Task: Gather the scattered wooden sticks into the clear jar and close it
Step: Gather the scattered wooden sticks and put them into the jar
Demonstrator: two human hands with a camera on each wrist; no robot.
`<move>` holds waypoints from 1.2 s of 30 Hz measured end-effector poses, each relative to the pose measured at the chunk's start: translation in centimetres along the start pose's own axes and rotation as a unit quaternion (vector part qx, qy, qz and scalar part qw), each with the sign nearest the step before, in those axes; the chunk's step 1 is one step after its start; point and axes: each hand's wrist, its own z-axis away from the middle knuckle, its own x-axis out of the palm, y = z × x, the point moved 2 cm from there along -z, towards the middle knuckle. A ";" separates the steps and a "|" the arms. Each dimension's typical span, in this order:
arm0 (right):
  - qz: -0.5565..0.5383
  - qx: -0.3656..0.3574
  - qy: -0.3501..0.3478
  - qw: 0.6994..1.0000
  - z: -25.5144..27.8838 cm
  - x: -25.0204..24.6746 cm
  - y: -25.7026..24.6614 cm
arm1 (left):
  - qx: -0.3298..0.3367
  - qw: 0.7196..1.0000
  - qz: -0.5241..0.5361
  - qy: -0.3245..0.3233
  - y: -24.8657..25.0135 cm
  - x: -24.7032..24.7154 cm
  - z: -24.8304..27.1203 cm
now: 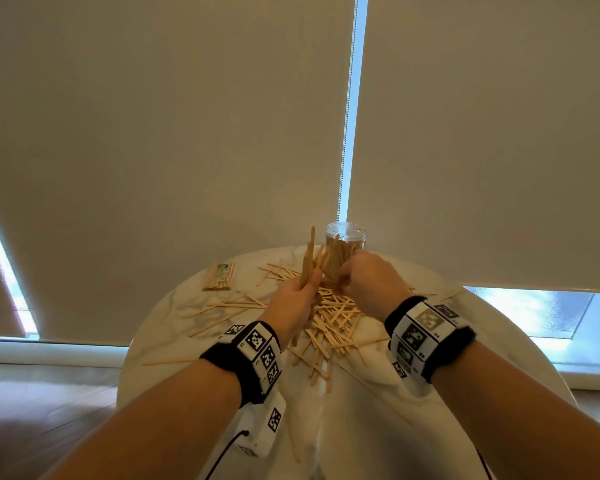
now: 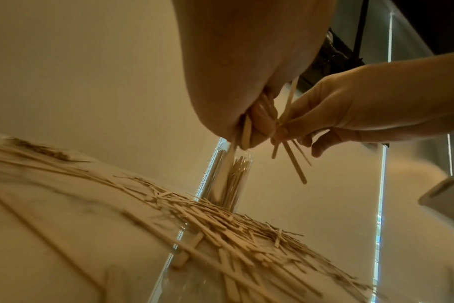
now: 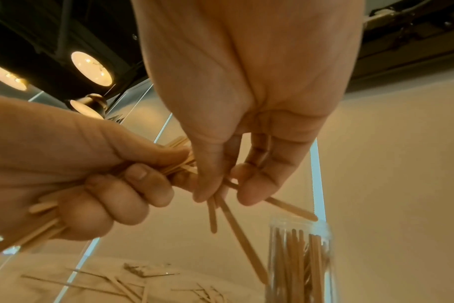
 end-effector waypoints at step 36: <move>-0.228 0.064 -0.238 0.942 3.4 2.1 -4.1 | -0.021 0.995 0.045 0.085 1.3 -2.2 1.1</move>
